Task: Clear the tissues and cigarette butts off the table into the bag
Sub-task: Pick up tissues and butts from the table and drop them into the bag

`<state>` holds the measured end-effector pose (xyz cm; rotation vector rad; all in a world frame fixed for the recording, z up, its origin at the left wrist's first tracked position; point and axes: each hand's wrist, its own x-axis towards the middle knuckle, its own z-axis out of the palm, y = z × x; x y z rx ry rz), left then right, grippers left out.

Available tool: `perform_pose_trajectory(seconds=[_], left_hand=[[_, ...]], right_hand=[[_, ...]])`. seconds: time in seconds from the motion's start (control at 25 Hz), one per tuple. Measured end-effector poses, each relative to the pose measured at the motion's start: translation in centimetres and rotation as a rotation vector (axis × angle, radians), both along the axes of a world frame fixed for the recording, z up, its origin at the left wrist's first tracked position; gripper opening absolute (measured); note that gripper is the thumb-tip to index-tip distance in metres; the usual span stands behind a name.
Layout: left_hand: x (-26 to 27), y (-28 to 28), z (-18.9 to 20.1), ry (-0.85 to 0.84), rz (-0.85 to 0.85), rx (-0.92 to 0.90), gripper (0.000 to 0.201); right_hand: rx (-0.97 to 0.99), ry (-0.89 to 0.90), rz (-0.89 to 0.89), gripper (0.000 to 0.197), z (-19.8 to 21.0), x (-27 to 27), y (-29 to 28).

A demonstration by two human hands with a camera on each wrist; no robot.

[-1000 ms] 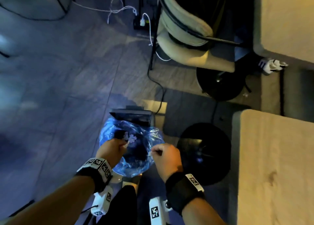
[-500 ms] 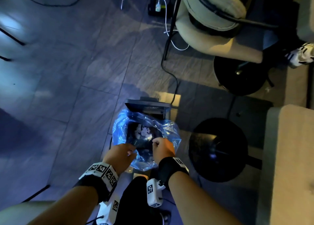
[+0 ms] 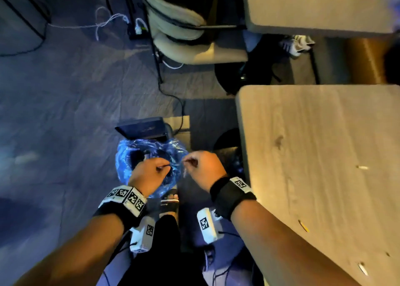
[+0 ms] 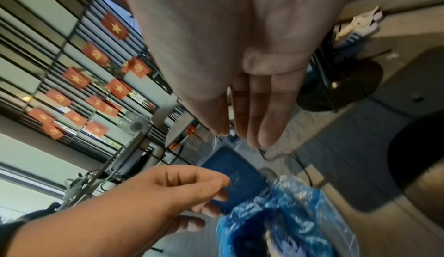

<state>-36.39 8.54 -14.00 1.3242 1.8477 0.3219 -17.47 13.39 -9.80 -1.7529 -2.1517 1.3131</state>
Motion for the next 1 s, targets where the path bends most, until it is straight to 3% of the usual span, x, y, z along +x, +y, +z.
perform_pose_trajectory(seconds=[0.2, 0.4, 0.76, 0.88, 1.0], left_hand=[[7.8, 0.7, 7.4, 0.011, -0.174, 0.212, 0.011], [17.3, -0.1, 12.3, -0.013, -0.47, 0.25, 0.015], [38.0, -5.1, 15.7, -0.029, -0.913, 0.251, 0.02], [43.6, -7.4, 15.5, -0.029, -1.006, 0.225, 0.025], [47.4, -8.8, 15.1, 0.006, -1.069, 0.225, 0.031]], right_hand=[[0.14, -0.043, -0.22, 0.015, 8.1, 9.5, -4.4], [0.119, -0.108, -0.479, 0.019, 11.7, 21.1, -11.8], [0.08, -0.353, -1.029, 0.027, 11.1, 39.9, -28.2], [0.078, -0.412, -1.053, 0.023, 10.1, 42.7, -31.7], [0.078, -0.421, -0.965, 0.022, 9.1, 43.3, -32.0]])
